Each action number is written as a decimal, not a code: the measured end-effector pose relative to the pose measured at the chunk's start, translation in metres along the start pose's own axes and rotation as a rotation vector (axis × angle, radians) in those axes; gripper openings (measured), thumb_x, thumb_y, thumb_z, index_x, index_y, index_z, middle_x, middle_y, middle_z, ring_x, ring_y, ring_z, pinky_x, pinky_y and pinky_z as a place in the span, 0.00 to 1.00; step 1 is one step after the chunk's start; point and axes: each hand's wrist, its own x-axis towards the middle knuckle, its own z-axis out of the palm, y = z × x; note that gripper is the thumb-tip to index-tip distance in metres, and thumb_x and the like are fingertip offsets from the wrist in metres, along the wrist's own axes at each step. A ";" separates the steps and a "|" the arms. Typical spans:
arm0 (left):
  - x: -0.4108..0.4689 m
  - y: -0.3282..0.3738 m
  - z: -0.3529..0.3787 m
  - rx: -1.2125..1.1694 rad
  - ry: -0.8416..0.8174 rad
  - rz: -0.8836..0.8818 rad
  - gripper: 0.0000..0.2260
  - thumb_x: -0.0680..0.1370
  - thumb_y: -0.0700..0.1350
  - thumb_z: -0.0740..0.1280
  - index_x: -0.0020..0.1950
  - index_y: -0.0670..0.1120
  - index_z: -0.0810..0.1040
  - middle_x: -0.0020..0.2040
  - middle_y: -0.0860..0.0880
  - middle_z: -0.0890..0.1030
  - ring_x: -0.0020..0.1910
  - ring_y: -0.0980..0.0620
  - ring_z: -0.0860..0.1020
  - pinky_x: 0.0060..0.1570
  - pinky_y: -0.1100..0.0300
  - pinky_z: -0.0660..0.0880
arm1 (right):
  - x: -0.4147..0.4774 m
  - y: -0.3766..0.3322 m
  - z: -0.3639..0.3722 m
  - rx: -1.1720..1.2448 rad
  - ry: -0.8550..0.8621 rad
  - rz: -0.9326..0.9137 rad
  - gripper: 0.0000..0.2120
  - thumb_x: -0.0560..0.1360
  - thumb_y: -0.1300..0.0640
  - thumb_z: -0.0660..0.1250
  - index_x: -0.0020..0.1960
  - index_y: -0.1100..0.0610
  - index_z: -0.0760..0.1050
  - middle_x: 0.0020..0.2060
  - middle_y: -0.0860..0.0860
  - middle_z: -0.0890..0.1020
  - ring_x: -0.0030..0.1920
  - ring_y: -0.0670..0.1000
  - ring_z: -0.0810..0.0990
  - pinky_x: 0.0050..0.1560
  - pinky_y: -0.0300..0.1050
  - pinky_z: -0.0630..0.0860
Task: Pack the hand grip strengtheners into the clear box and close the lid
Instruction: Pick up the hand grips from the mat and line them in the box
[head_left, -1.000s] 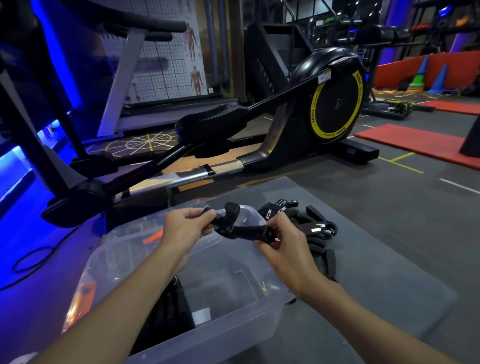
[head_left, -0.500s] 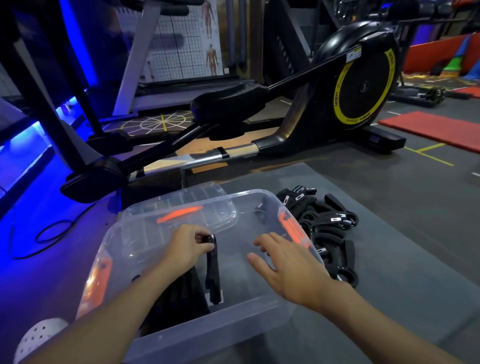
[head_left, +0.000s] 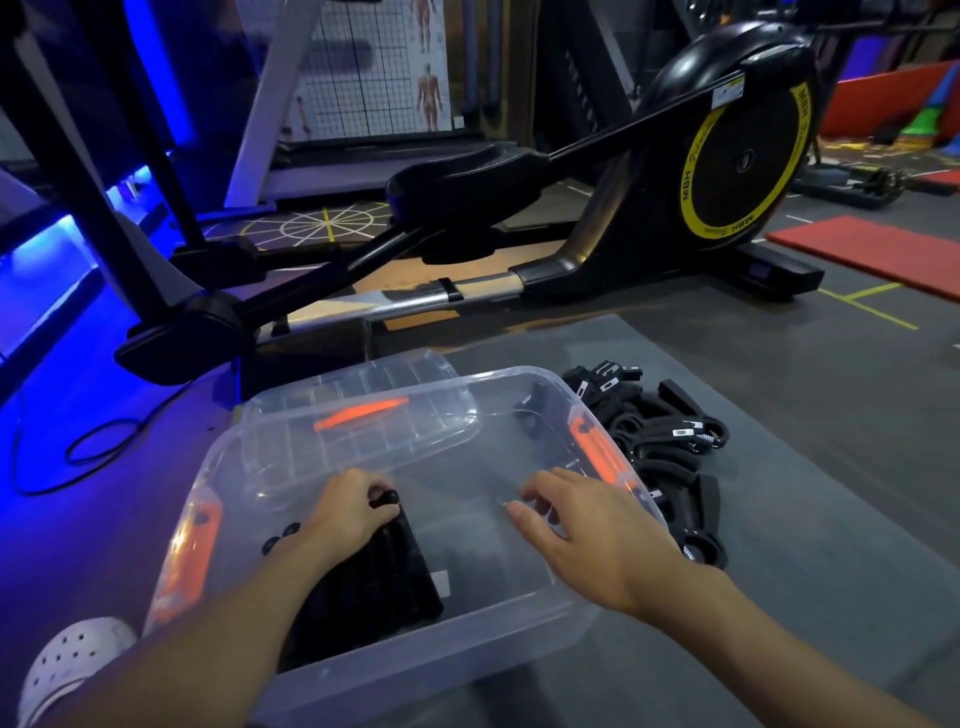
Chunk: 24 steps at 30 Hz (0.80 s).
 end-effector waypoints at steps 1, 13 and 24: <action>0.000 -0.001 0.001 -0.001 0.000 -0.003 0.03 0.73 0.42 0.74 0.46 0.46 0.84 0.43 0.48 0.82 0.45 0.50 0.79 0.46 0.57 0.73 | 0.000 0.000 0.000 0.003 -0.001 0.001 0.21 0.79 0.36 0.51 0.56 0.49 0.74 0.49 0.43 0.79 0.49 0.49 0.78 0.53 0.49 0.74; -0.009 -0.003 -0.005 -0.038 -0.101 -0.006 0.13 0.74 0.37 0.72 0.57 0.46 0.80 0.51 0.51 0.77 0.53 0.53 0.75 0.53 0.62 0.69 | -0.005 0.000 -0.002 0.033 0.012 -0.009 0.18 0.79 0.37 0.52 0.44 0.48 0.71 0.37 0.44 0.75 0.41 0.49 0.76 0.46 0.50 0.74; -0.014 0.021 -0.011 -0.058 -0.074 0.006 0.24 0.76 0.44 0.71 0.71 0.46 0.69 0.63 0.47 0.74 0.61 0.51 0.73 0.57 0.62 0.67 | -0.003 0.001 0.001 0.064 0.061 -0.016 0.19 0.79 0.38 0.54 0.33 0.47 0.63 0.30 0.45 0.73 0.36 0.48 0.74 0.42 0.49 0.73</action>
